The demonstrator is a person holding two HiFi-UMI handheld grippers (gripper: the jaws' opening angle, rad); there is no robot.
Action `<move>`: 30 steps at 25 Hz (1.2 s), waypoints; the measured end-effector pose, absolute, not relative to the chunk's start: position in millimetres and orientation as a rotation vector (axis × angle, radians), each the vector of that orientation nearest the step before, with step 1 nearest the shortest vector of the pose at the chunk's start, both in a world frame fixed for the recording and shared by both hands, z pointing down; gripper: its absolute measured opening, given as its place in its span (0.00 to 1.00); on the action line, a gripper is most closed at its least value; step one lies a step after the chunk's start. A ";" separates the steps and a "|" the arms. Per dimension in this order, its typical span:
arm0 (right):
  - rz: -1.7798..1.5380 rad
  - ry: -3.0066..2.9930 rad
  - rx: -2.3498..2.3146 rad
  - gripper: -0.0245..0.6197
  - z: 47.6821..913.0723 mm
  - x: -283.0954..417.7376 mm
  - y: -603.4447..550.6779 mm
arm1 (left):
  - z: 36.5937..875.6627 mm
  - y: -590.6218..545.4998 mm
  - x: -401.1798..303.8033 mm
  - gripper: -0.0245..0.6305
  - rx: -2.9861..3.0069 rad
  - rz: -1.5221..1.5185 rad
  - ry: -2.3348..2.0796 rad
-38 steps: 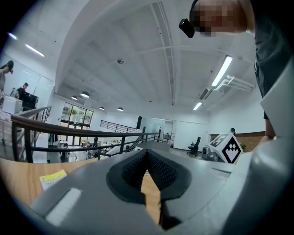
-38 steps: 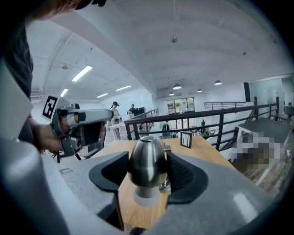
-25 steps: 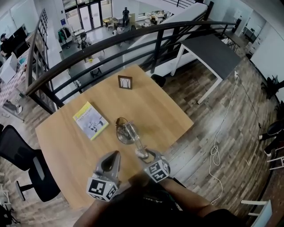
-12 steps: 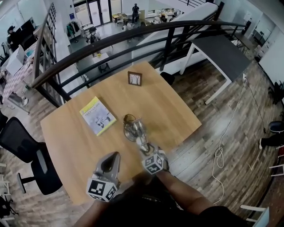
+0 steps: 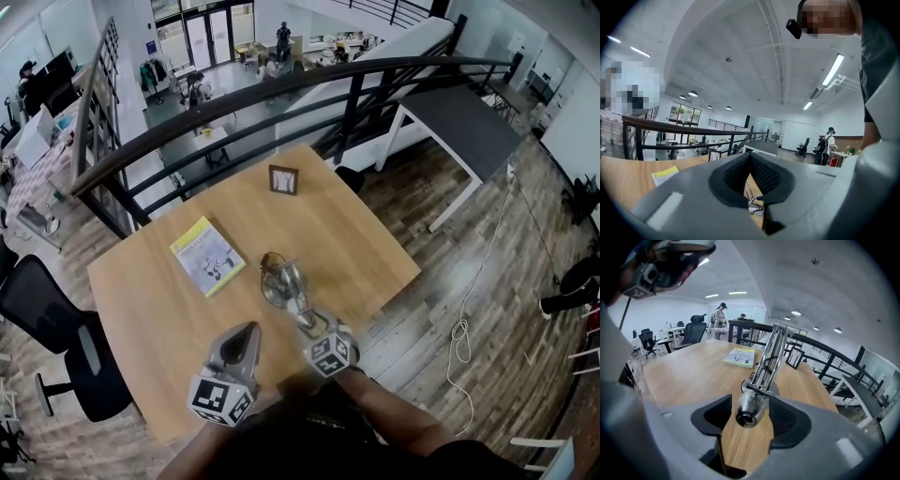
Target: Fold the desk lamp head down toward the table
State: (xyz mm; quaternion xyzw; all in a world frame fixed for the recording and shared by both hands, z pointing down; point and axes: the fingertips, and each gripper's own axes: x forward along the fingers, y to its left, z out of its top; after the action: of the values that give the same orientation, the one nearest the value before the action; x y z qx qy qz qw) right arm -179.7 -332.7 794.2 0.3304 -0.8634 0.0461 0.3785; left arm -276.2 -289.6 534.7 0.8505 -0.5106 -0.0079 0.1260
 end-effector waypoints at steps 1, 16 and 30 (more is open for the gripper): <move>0.131 -2.220 0.855 0.42 783.2 -178.0 -331.0 | 532.7 -290.9 -273.2 0.04 2.487 -0.032 -1.478; 0.129 -2.735 1.047 0.04 527.9 -183.3 -325.6 | 486.4 -309.9 -226.0 0.04 2.652 -0.180 -1.347; 0.126 -2.936 0.930 0.04 482.8 -143.2 -277.5 | 474.4 -277.8 -175.5 0.04 2.614 -0.193 -1.472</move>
State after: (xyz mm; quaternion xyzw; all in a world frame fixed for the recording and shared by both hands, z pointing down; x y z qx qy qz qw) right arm -143.2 -277.5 482.8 0.3017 -0.9521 0.0409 0.0295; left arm -175.5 -277.8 474.4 0.8675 -0.4885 -0.0640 0.0679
